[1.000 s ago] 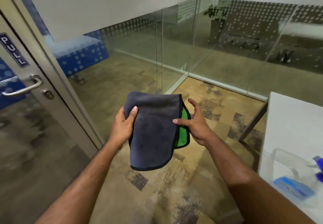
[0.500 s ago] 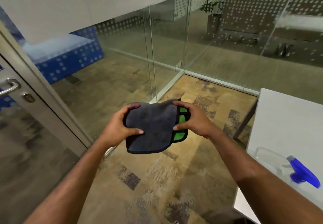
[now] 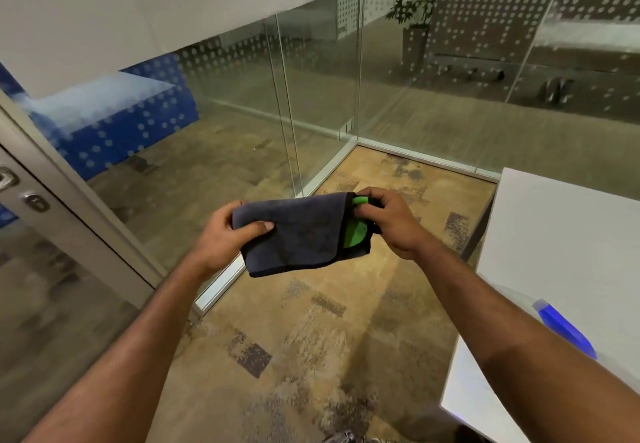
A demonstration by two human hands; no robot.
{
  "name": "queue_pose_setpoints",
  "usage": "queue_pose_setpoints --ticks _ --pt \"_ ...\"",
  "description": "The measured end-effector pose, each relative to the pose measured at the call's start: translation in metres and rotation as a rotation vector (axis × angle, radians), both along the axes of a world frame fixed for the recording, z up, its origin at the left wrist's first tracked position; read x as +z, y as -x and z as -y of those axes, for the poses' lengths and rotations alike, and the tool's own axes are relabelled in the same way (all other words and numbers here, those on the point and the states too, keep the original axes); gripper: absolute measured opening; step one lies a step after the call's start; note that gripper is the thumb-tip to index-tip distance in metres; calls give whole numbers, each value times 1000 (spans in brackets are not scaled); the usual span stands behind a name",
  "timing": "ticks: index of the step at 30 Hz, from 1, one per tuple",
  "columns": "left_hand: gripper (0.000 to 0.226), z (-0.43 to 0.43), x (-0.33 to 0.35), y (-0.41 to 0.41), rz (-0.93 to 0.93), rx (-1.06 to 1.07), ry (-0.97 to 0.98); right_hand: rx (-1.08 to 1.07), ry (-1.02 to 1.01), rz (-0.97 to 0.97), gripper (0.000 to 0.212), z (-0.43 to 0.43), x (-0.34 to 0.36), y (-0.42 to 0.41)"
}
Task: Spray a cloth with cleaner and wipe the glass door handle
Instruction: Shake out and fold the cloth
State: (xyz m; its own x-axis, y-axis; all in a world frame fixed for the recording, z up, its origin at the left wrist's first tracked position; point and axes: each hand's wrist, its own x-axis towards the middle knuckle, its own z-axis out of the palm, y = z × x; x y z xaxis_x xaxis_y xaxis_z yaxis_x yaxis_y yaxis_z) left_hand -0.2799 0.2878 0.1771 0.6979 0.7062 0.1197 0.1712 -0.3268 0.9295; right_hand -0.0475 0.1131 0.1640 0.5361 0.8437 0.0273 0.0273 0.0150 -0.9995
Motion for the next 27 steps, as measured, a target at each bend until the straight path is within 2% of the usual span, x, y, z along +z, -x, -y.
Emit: queue_pose_setpoints --ticks 2,4,8,12,14,16,19,21,24,27 --pt "20 4 -6 -9 28 11 68 -19 -13 -135 14 2 -4 1" --pt "20 9 -13 -20 -14 82 6 -102 -19 -150 14 4 -10 2" --pt "25 25 -21 -42 -162 318 -228 -326 110 80 22 9 -19 14" --pt "26 57 -21 -55 -256 381 -354 -481 195 199 23 14 -29 45" --pt "30 79 -19 -62 -267 343 -427 -508 167 184 27 15 -31 64" --pt "36 103 -18 -70 -262 268 -415 -446 120 73 38 15 -31 82" --pt "43 128 -17 -77 -194 79 -393 -334 -7 -70 49 22 -33 92" --pt "56 135 -17 -75 -139 -66 -382 -284 -108 -131 51 32 -32 88" --pt "72 141 -17 -70 -48 -273 -239 -271 -161 -171 53 51 -29 76" --pt "72 148 -18 -74 21 -333 -55 -336 -108 -170 56 63 -28 62"
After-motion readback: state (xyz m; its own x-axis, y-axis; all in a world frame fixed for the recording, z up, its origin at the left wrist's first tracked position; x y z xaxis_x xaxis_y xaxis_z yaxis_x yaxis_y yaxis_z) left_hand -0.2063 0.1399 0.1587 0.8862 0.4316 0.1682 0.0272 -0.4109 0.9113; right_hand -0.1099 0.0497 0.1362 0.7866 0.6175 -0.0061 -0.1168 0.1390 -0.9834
